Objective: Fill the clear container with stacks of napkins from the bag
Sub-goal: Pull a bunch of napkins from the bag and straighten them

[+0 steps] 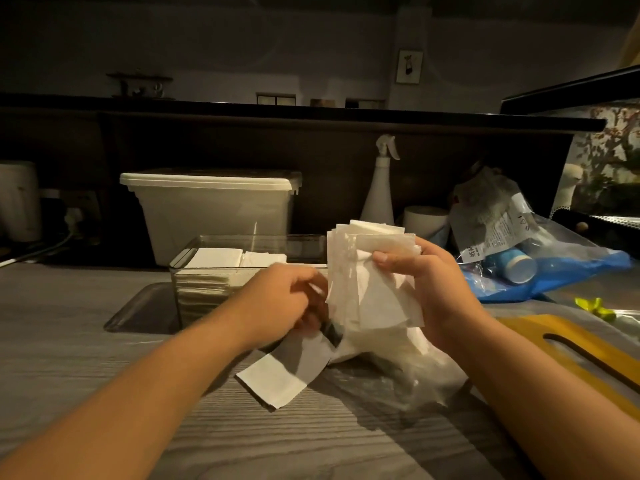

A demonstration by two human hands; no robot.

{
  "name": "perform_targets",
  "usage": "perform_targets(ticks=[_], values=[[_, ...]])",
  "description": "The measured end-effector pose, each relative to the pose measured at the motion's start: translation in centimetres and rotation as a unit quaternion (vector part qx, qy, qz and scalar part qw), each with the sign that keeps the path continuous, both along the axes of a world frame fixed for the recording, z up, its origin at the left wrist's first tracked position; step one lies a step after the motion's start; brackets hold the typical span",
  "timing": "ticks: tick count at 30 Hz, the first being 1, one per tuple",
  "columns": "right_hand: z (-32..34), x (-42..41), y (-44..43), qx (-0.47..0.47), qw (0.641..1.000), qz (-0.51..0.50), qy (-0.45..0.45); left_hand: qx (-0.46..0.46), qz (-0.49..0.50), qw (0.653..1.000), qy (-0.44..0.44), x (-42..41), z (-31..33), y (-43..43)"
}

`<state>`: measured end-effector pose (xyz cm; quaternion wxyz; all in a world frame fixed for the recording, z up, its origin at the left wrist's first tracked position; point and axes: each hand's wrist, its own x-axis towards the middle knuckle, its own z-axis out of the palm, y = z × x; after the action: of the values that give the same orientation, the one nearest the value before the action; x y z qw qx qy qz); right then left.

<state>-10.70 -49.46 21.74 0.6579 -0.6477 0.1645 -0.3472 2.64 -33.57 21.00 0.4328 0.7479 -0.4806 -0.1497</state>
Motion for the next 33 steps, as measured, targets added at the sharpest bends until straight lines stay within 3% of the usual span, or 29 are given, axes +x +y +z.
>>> perform_targets(ticks=[3, 13, 20, 27, 33], values=[[0.0, -0.1, -0.1, -0.020, 1.000, 0.000, 0.016, 0.121, 0.007, 0.984, -0.129, 0.0, -0.6, 0.0], [-0.2, 0.0, 0.2, -0.056, 0.997, 0.036, 0.028, 0.204, -0.015, 0.946, -0.253, 0.5, -0.7, 0.1], [0.0, -0.2, 0.1, -0.025, 0.996, 0.081, -0.004, 0.056, 0.017, 0.979, -0.198, 0.4, 0.1, 0.2], [0.0, -0.3, -0.2, -0.033, 0.995, 0.088, -0.026, -0.125, 0.057, 0.976, -0.171, 0.3, 0.6, 0.6], [0.2, -0.7, -0.3, -0.032, 0.983, 0.176, -0.041, -0.189, 0.079, 0.975, -0.087, 0.3, 1.2, 0.6]])
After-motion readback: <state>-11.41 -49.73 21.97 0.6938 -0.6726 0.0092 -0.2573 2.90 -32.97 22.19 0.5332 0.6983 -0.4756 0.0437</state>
